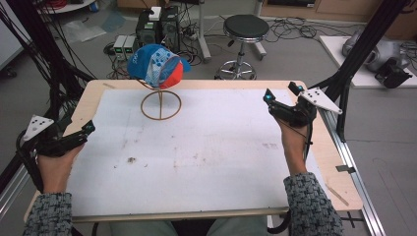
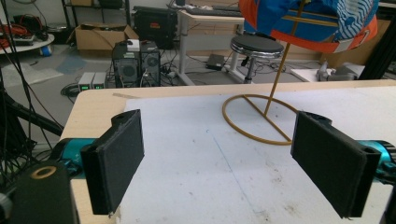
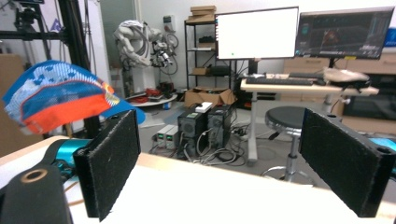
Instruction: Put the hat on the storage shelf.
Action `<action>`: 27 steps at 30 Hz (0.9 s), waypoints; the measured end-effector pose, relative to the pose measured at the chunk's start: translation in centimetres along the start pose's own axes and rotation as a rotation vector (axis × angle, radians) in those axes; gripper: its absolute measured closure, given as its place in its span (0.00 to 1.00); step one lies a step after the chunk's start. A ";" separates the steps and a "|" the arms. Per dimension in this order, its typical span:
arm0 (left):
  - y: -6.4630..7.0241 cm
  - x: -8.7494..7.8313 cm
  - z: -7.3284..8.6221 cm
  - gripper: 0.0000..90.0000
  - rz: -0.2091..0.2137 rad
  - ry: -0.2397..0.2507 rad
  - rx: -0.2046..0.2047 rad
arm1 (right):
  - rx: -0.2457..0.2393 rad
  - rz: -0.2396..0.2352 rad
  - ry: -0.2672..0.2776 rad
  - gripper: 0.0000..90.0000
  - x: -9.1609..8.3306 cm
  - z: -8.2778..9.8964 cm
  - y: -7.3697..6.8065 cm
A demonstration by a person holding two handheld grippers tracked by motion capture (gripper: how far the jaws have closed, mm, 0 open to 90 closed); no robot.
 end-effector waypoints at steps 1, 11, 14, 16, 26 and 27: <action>0.0 0.0 0.0 0.19 -0.001 -0.001 0.000 | 0.008 -0.007 -0.001 0.13 -0.3 0.4 0.0; -0.1 0.1 0.1 0.19 -0.007 -0.004 0.003 | 0.056 -0.034 -0.118 0.12 -1.7 3.2 0.0; -0.1 0.1 0.2 0.19 -0.007 -0.005 0.003 | 0.020 -0.008 -0.053 0.12 -2.3 3.4 -0.7; -0.1 0.1 0.2 0.19 -0.007 -0.007 0.003 | 0.009 -0.026 -0.088 0.12 -2.5 4.0 -1.1; -0.1 0.3 0.5 0.19 -0.009 -0.015 0.004 | -0.008 -0.027 -0.094 0.12 -4.6 7.7 -1.6; -0.1 0.3 0.5 0.19 -0.011 -0.019 0.005 | -0.001 -0.029 -0.099 0.12 -4.9 8.1 -1.6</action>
Point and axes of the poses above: each handheld gripper's, and its own axes: x roughly forward along the jaws, z roughly out of its underside, y roughly to its right, the point moved 6 cm from there along x, roughly forward along the jaws, and after that the axes turned 10 degrees about -x, right-handed, at the moved point
